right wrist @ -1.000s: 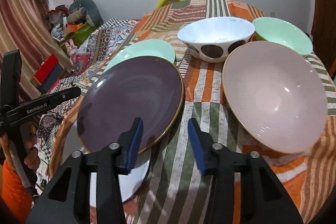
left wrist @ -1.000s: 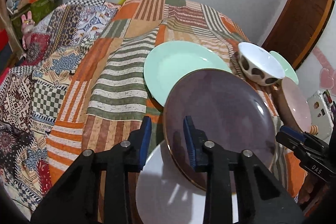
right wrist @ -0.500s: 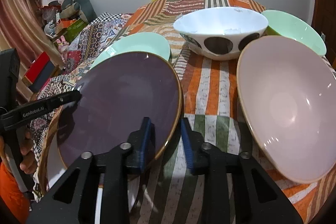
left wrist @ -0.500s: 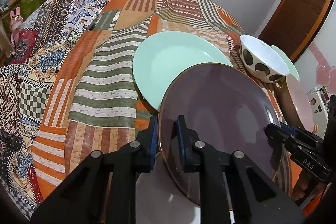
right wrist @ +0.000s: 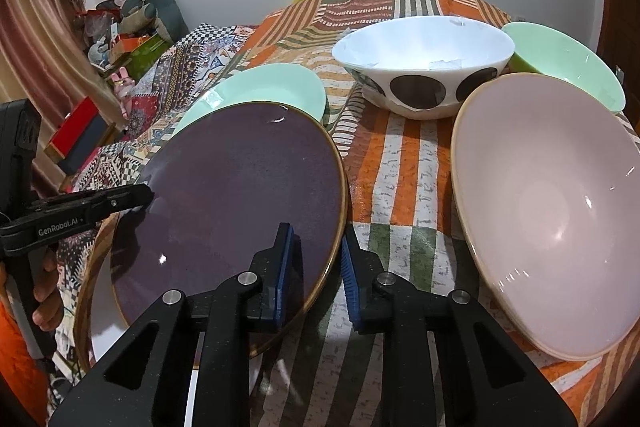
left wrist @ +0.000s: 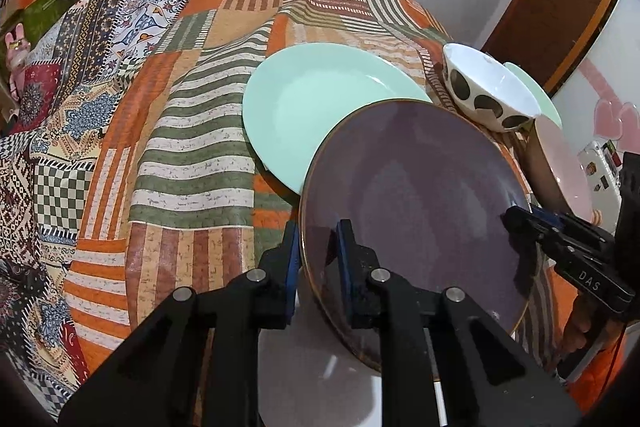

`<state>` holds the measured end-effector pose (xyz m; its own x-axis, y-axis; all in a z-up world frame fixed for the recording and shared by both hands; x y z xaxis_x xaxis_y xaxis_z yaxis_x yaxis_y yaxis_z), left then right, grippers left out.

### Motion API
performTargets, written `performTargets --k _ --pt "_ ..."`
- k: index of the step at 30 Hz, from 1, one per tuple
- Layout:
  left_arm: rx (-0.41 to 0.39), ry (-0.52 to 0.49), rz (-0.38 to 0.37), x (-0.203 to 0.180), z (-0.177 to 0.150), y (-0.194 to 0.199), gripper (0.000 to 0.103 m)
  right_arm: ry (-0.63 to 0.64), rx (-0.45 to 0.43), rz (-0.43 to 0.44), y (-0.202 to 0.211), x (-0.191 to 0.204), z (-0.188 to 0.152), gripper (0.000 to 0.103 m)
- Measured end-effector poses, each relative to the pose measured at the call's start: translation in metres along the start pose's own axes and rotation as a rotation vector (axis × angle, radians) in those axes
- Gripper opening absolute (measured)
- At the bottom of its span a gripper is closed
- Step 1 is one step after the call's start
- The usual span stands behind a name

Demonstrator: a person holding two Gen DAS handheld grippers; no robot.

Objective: Organize plates and bowls
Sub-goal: 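Lift the dark purple plate off the white plate and carry it aside with both grippers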

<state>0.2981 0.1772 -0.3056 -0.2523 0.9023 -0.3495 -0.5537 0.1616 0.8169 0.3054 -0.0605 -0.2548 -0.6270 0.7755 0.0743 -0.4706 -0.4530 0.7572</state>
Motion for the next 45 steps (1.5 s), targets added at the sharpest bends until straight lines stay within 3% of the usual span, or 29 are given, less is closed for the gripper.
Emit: performTargets --k 21,35,45 --pt "-0.036 0.011 -0.050 -0.020 -0.019 0.038 0.017 -0.006 0.008 0.009 0.014 0.001 -0.009 0.021" --pt "-0.088 -0.013 -0.076 -0.049 -0.043 0.089 0.017 -0.003 -0.044 0.006 0.056 0.001 -0.013 0.021" --pt "-0.074 -0.056 -0.070 -0.076 -0.073 0.106 0.017 -0.003 -0.063 -0.021 0.084 -0.003 -0.027 0.021"
Point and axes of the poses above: each gripper's, at about its wrist camera, not at the fingertips, and y roughly against the way its jaws point, x to its left, z to its top, the point moved 9 cm from there along -y, roughly the way its jaws point, and after that the axes turned 14 degrees about y, right-handed, at the moved point
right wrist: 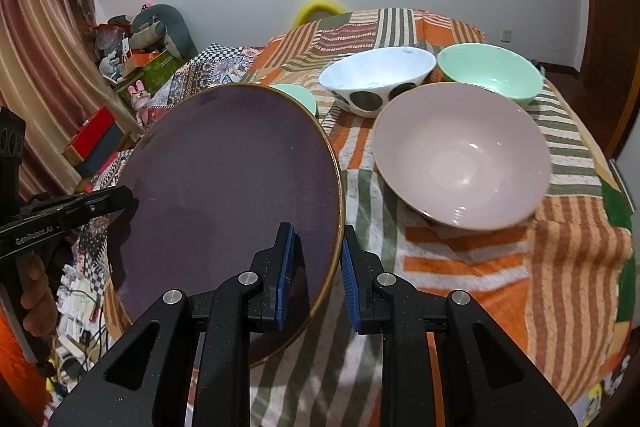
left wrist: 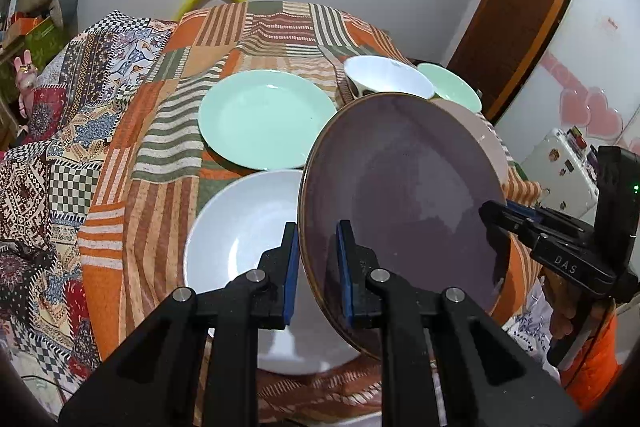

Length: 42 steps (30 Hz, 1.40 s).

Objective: Organize plates and bowls
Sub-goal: 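Lift the dark purple plate off the white plate and carry it aside with both grippers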

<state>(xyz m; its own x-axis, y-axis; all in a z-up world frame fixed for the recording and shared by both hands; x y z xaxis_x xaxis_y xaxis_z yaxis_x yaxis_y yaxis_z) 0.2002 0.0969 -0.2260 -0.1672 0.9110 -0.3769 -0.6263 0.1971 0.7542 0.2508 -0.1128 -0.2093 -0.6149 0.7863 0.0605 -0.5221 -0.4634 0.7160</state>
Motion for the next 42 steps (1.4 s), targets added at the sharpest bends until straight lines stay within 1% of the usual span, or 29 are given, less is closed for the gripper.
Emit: performTargets --k 14,26,33,39,42 --pt "0.089 -0.019 0.000 -0.033 -0.045 -0.007 0.017 -0.026 0.019 -0.024 0.024 -0.019 -0.039 0.021" --pt "0.193 -0.065 0.029 -0.058 -0.075 -0.034 0.017 -0.080 0.045 -0.031 0.031 -0.045 -0.071 0.021" --pt "0.257 -0.072 0.046 -0.065 -0.089 -0.060 0.017 -0.114 0.082 -0.036 0.026 -0.058 -0.090 0.021" --pt "0.288 -0.109 0.069 -0.073 -0.097 -0.080 0.017 -0.134 0.120 -0.044 0.020 -0.066 -0.105 0.021" --pt "0.301 -0.108 0.072 -0.075 -0.096 -0.089 0.017 -0.153 0.134 -0.045 0.016 -0.071 -0.110 0.021"
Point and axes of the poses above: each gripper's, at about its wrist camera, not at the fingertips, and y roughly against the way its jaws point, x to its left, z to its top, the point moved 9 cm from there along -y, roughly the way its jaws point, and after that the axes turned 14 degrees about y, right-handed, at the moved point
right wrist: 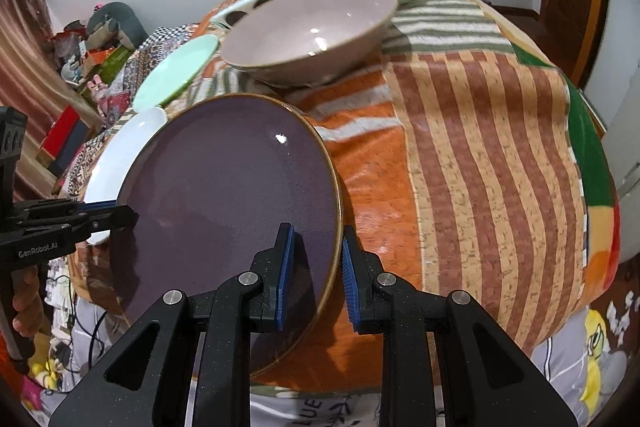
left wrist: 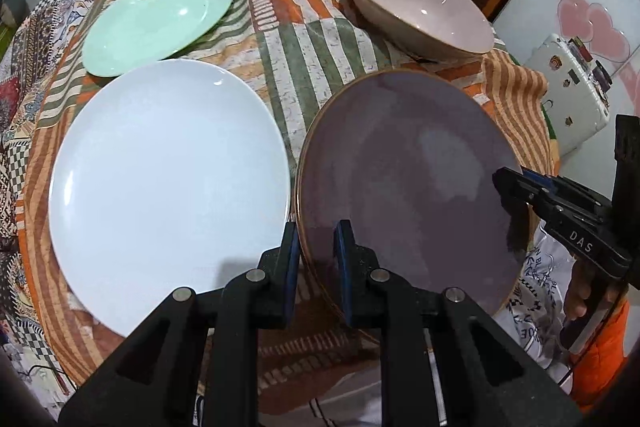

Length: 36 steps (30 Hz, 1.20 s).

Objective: Organize plates and bowls

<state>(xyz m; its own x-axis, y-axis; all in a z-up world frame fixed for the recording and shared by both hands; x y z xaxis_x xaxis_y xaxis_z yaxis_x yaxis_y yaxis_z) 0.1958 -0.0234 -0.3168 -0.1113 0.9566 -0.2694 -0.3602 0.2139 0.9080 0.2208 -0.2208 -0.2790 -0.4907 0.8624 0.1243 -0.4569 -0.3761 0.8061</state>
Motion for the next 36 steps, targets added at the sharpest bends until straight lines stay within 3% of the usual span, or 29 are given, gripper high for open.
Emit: performTargets --k 13,26,31,36 --pt "-0.012 0.015 -0.001 -0.010 0.020 -0.015 0.017 -0.026 -0.016 -0.014 0.000 -0.016 0.008 0.021" --pt "-0.041 0.050 0.003 -0.004 0.014 -0.006 0.018 -0.011 0.001 -0.044 0.010 -0.015 0.005 0.024" --pt "-0.091 0.049 0.025 0.001 0.012 0.015 0.022 0.005 -0.035 -0.060 0.027 -0.010 0.013 0.025" --pt "-0.179 0.067 0.037 0.014 0.014 0.047 0.036 0.046 -0.071 -0.058 0.041 0.006 0.023 0.030"
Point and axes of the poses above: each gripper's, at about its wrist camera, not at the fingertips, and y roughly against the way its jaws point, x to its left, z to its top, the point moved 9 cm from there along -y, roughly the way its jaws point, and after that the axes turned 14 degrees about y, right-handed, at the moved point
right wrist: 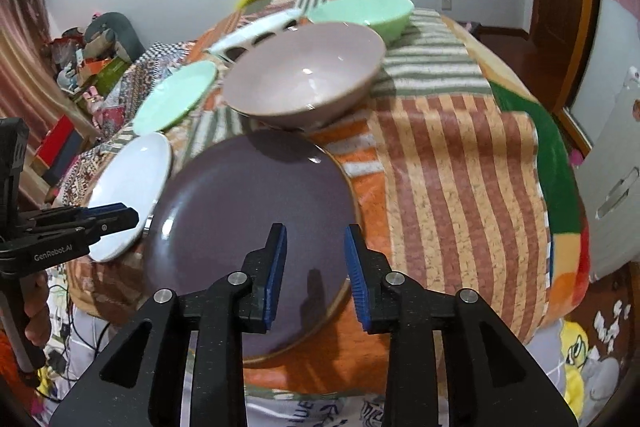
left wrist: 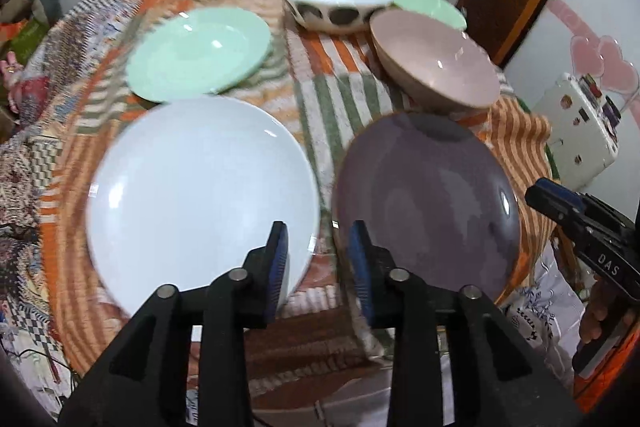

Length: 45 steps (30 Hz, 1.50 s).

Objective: Organize plates and bowls

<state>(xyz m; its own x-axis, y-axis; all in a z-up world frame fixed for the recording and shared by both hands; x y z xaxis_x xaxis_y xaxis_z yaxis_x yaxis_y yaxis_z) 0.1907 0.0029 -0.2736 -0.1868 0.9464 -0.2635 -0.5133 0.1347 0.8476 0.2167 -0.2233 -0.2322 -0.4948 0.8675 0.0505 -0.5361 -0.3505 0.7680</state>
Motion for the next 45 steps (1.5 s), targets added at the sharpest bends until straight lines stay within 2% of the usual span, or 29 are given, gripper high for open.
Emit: performTargets --k 2,9,13,17,25,29,35,37,39,45 --pt "-0.035 0.005 0.005 0.007 0.003 0.011 0.041 0.021 -0.013 0.007 0.002 0.010 0.007 0.036" --pt "-0.147 0.009 0.060 0.037 0.014 0.046 0.058 0.100 -0.050 0.044 -0.001 0.046 0.033 0.044" --pt "-0.164 0.024 0.067 0.055 0.016 0.053 0.062 0.137 -0.058 0.076 -0.010 0.069 0.046 0.054" --pt "-0.174 0.052 0.088 0.078 0.018 0.053 0.065 0.173 -0.055 0.104 -0.023 0.091 0.055 0.056" --pt "-0.140 0.151 0.120 0.135 0.024 0.029 0.065 0.212 -0.022 0.149 -0.056 0.123 0.068 0.056" --pt "-0.116 0.201 0.099 0.158 0.027 0.016 0.065 0.225 -0.001 0.159 -0.071 0.131 0.072 0.056" --pt "-0.139 0.225 0.074 0.175 0.039 0.007 0.064 0.246 0.037 0.171 -0.093 0.139 0.074 0.056" --pt "-0.148 0.221 0.058 0.175 0.042 0.005 0.062 0.249 0.049 0.173 -0.098 0.140 0.073 0.056" --pt "-0.145 0.212 0.038 0.173 0.045 0.000 0.052 0.251 0.060 0.173 -0.103 0.140 0.073 0.056" --pt "-0.118 0.200 0.053 0.177 0.043 -0.017 0.044 0.246 0.088 0.189 -0.116 0.140 0.072 0.038"
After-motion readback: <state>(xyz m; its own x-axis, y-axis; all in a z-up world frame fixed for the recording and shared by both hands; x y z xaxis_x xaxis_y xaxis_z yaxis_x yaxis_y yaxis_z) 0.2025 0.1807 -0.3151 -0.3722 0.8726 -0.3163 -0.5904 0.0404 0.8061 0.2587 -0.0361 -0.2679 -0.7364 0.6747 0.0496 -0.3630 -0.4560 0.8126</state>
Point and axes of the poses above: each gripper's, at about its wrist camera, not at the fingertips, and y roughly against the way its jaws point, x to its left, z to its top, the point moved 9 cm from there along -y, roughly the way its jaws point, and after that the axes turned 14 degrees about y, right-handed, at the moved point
